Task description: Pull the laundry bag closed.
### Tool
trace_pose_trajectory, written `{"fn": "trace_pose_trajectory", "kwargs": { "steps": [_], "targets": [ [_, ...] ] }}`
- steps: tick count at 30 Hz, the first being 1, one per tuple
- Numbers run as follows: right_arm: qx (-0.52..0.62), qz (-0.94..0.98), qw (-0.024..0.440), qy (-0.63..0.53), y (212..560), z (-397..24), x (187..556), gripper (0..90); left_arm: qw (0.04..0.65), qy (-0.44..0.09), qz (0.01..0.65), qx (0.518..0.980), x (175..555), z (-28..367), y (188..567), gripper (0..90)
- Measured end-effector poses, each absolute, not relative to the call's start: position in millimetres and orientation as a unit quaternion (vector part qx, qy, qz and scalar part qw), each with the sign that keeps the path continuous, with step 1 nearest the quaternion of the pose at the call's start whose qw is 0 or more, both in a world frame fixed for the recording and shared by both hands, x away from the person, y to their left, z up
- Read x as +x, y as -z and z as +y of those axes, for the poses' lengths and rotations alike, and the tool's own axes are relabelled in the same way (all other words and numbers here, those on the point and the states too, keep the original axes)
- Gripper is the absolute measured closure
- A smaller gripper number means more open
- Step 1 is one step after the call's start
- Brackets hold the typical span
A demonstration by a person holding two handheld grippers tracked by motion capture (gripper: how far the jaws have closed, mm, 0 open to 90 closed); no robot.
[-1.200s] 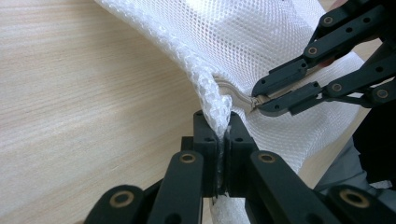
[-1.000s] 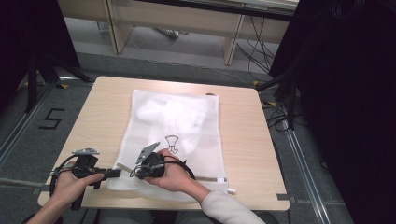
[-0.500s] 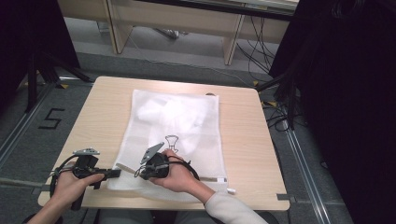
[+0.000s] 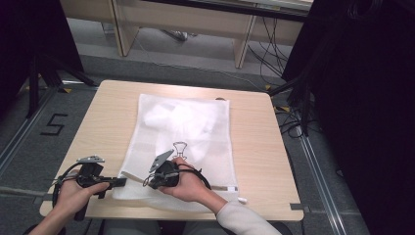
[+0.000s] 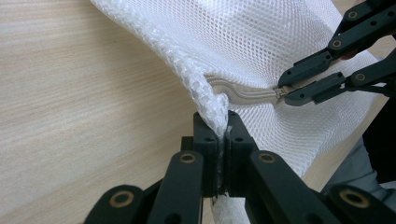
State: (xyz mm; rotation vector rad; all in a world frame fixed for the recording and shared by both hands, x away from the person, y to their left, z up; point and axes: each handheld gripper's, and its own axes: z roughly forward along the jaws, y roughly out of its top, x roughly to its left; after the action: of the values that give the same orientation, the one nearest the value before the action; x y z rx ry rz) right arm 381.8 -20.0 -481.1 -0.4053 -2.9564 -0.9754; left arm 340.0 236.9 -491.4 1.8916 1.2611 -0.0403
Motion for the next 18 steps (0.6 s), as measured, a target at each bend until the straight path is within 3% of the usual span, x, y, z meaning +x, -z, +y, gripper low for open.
{"fn": "trace_pose_trajectory", "kwargs": {
  "steps": [18],
  "targets": [
    [-0.134,-0.942,0.003,0.307,481.6,-28.8,380.9,82.6,0.419,0.015,0.504,0.755,340.2,237.3,491.6,85.7]
  ]
}}
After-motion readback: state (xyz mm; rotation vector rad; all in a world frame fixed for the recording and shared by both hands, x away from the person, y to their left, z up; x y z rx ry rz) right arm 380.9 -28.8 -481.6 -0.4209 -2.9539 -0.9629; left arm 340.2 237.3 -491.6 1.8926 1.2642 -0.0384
